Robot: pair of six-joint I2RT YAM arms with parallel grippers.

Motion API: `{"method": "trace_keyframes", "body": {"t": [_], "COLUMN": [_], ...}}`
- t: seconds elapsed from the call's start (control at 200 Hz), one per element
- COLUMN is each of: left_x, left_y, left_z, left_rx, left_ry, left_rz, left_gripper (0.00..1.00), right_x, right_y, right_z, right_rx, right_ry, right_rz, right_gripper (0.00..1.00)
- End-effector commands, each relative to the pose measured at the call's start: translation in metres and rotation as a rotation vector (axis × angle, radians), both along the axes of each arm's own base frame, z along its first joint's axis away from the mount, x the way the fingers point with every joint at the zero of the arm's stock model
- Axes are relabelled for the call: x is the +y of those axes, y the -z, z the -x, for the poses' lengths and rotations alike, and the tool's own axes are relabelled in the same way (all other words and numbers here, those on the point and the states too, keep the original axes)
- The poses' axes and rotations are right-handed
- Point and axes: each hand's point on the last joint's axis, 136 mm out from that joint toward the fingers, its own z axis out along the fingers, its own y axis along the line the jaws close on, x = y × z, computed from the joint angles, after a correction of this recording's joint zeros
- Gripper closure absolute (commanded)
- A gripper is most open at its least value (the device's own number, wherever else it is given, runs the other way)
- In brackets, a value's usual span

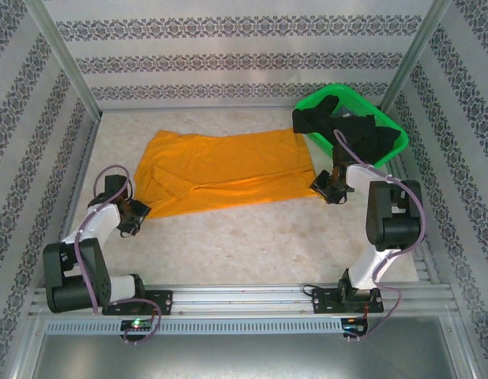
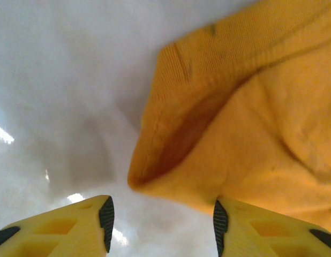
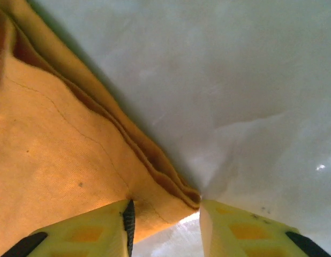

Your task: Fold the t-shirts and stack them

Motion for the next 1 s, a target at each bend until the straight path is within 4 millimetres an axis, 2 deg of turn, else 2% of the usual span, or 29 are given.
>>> {"method": "trace_keyframes", "body": {"t": [0.0, 0.215, 0.405, 0.465, 0.649, 0.854, 0.939, 0.994], "left_x": [0.012, 0.02, 0.028, 0.031, 0.036, 0.046, 0.051, 0.053], "left_y": [0.005, 0.006, -0.003, -0.01, -0.039, -0.096, -0.119, -0.128], "left_z": [-0.016, -0.04, -0.049, -0.05, -0.05, -0.064, -0.06, -0.053], "left_rx": [-0.057, -0.13, -0.182, -0.198, -0.211, -0.27, -0.281, -0.282], "left_ry": [-0.025, -0.011, -0.011, -0.01, -0.041, -0.095, -0.118, -0.133], "left_rz": [-0.013, -0.027, -0.056, -0.076, -0.104, -0.126, -0.164, -0.181], "left_gripper": [0.54, 0.78, 0.98, 1.0, 1.0, 1.0, 1.0, 1.0], "right_x": [0.002, 0.0, 0.001, -0.001, -0.007, -0.011, -0.012, -0.013], "right_y": [0.004, 0.009, 0.004, -0.002, -0.042, -0.093, -0.114, -0.124], "right_z": [-0.007, -0.013, -0.023, -0.025, -0.035, -0.048, -0.048, -0.044], "right_rx": [-0.011, -0.002, -0.025, -0.038, -0.111, -0.192, -0.223, -0.237], "right_ry": [0.006, 0.011, 0.006, 0.008, 0.027, 0.042, 0.049, 0.053], "right_rz": [-0.026, -0.012, -0.01, 0.013, 0.054, 0.074, 0.093, 0.103], "right_gripper": [0.65, 0.75, 1.0, 1.0, 1.0, 1.0, 1.0, 1.0]}}
